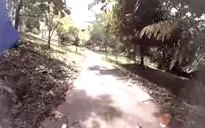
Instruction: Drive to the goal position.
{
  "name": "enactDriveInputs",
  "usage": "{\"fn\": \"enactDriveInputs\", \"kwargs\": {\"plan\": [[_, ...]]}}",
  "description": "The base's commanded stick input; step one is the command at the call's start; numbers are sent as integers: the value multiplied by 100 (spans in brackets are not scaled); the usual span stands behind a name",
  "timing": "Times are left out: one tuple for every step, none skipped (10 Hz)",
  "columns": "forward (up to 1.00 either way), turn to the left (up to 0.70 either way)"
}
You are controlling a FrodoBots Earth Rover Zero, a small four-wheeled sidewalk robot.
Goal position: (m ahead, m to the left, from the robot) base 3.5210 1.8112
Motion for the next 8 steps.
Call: {"fn": "enactDriveInputs", "kwargs": {"plan": [[50,30],[50,39],[50,16],[50,0],[50,0],[50,0],[50,0],[50,0]]}}
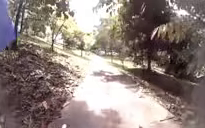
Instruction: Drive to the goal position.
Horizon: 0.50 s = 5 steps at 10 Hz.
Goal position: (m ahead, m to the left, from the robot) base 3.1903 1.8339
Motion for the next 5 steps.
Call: {"fn": "enactDriveInputs", "kwargs": {"plan": [[50,0],[50,0],[50,0],[50,0],[50,0]]}}
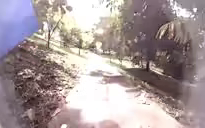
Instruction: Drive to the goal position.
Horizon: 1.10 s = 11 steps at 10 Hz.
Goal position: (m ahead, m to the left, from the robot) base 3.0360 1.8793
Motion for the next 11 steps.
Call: {"fn": "enactDriveInputs", "kwargs": {"plan": [[50,0],[50,0],[50,0],[50,0],[50,0],[50,0],[50,3],[50,45],[50,36],[50,21],[50,5]]}}
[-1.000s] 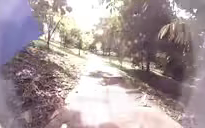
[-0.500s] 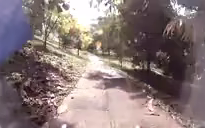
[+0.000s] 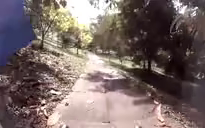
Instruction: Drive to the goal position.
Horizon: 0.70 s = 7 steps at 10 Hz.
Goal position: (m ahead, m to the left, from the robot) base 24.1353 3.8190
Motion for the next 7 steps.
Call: {"fn": "enactDriveInputs", "kwargs": {"plan": [[50,0],[50,0],[50,0],[50,0],[50,4],[50,45],[50,1]]}}
